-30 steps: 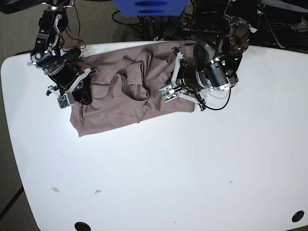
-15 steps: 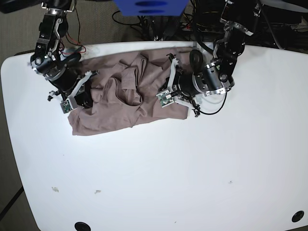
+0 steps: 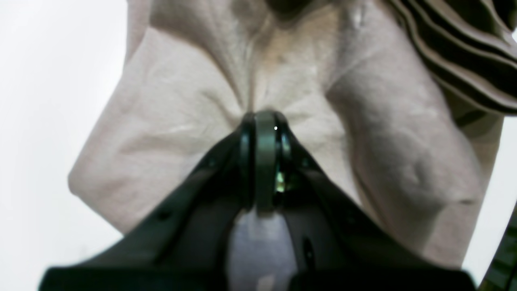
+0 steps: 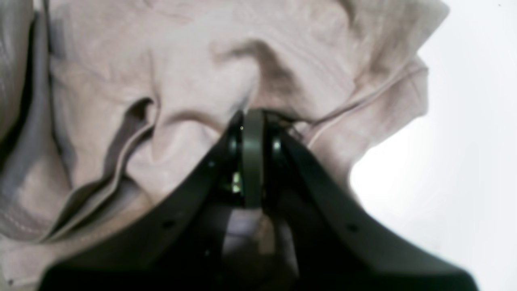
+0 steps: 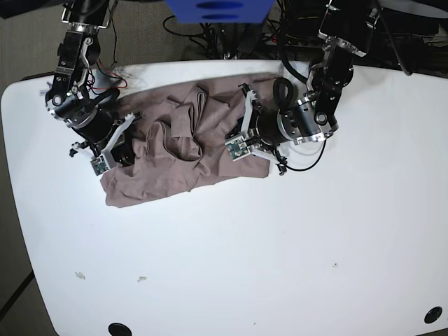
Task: Fold the T-shirt properly
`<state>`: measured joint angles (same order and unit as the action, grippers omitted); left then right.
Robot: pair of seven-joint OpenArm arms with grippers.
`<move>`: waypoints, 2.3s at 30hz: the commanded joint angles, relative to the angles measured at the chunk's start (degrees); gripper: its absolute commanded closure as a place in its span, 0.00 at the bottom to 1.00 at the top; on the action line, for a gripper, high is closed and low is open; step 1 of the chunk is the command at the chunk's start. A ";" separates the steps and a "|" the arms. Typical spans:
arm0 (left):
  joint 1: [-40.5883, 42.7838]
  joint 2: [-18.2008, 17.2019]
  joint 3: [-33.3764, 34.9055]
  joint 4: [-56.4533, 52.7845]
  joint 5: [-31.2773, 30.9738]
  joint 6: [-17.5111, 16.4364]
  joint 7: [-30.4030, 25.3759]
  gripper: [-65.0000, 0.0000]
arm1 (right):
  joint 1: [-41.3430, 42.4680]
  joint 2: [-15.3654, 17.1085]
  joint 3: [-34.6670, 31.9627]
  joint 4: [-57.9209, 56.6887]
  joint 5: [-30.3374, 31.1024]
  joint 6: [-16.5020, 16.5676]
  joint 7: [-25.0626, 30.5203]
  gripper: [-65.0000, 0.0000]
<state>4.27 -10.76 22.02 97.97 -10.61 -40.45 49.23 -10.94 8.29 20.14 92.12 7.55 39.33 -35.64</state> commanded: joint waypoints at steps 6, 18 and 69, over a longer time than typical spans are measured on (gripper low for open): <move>-0.62 -0.88 0.00 -1.93 11.89 0.45 8.13 1.00 | 0.08 2.03 6.28 5.25 -0.65 -0.17 -8.71 0.76; -2.30 -0.88 -0.44 -1.84 14.70 0.45 8.22 1.00 | 0.26 2.12 8.47 12.10 -0.56 0.10 -14.78 0.36; -2.56 -0.80 -3.69 -1.67 14.26 0.45 8.04 1.00 | 19.16 -5.97 6.63 12.54 3.04 0.67 -39.13 0.34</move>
<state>0.71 -10.66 18.35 97.49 0.05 -39.42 51.16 7.14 1.91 26.63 104.03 8.01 39.97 -78.74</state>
